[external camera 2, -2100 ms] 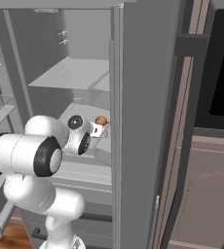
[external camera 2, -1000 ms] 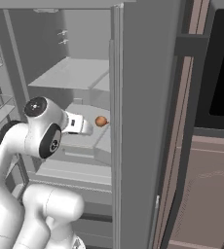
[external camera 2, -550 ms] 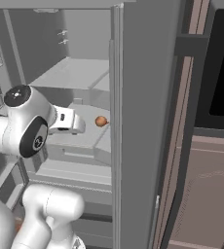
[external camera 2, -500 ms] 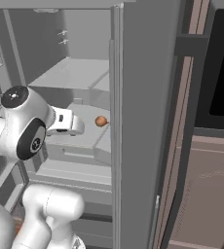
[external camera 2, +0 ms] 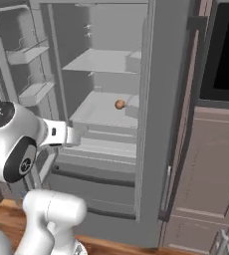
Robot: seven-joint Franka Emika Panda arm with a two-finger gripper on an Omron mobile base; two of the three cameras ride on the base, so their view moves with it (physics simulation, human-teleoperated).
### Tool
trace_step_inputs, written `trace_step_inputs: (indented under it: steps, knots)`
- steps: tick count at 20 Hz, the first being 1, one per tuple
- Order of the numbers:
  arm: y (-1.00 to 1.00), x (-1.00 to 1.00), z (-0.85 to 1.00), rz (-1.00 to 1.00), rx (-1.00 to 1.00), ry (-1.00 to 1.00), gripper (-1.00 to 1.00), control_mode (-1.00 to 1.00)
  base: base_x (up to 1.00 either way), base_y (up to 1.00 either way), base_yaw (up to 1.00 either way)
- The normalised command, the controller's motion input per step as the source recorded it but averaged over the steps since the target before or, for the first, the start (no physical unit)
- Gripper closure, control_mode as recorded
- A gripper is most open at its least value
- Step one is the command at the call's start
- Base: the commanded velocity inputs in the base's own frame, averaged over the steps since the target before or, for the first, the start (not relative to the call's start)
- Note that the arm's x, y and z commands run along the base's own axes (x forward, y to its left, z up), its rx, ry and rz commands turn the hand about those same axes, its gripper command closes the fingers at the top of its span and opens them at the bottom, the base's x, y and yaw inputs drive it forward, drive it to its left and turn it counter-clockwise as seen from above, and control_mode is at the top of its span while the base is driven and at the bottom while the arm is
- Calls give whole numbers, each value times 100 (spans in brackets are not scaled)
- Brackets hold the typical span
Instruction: Place the beer on the top shelf of the fridge to keep it out of children's reach, and place the onion and bell pepper on lower shelves for easy access.
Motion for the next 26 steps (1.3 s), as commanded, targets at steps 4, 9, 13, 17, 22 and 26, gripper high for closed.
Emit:
trace_step_inputs:
  steps: [4,9,13,17,22,26]
  knots:
    - [0,0,0,0,0,0,-100,100,-83,79,12]
    - [0,0,0,0,0,0,-100,100,-11,100,4]
    - [0,0,0,0,0,0,-100,100,23,100,0]
    - [0,0,0,0,0,0,-100,100,62,100,0]
    - [0,0,0,0,0,0,-100,100,77,69,0]
    - [0,0,0,0,0,0,-100,100,79,29,0]
